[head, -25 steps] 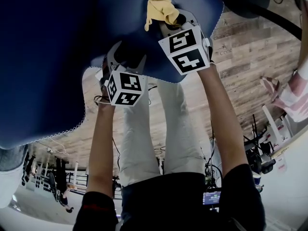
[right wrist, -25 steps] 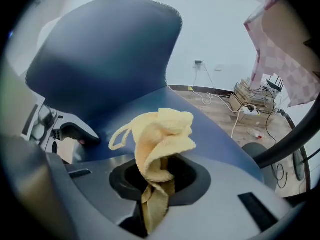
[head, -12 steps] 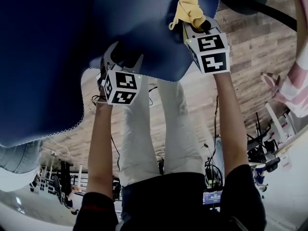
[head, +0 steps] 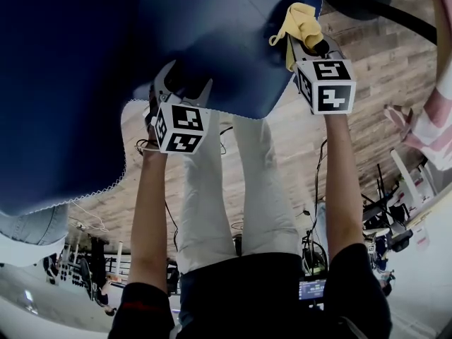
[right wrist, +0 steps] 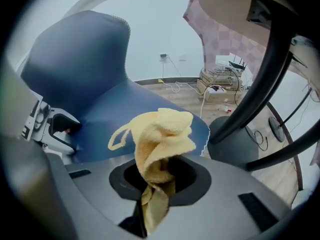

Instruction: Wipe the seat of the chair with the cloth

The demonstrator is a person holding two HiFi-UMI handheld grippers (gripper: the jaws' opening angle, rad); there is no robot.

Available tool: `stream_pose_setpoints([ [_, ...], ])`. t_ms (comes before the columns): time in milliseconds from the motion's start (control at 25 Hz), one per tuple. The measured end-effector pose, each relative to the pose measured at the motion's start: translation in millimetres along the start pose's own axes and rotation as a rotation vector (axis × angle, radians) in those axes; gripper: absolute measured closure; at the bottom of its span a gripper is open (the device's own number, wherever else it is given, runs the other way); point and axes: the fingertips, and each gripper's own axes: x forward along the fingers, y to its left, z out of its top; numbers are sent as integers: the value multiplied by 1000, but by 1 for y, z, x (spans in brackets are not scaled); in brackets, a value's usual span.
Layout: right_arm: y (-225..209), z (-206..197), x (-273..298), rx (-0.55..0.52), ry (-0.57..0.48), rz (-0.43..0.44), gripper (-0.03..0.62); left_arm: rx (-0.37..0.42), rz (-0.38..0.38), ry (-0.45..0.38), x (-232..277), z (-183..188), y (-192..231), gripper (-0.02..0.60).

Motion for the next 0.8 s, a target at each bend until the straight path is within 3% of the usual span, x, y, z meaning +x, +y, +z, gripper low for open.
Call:
stream_pose_setpoints([
  [240,-5,-5,-3,101,4,-35,520,-1,-1,-3,0,0,0,235],
  [560,7,0,4,58,37,-97,523,6,0,-26,0,2,1,235],
  [800,8,4,5,105,32,-91,523,8,-5,-38,-1,4,0,235],
])
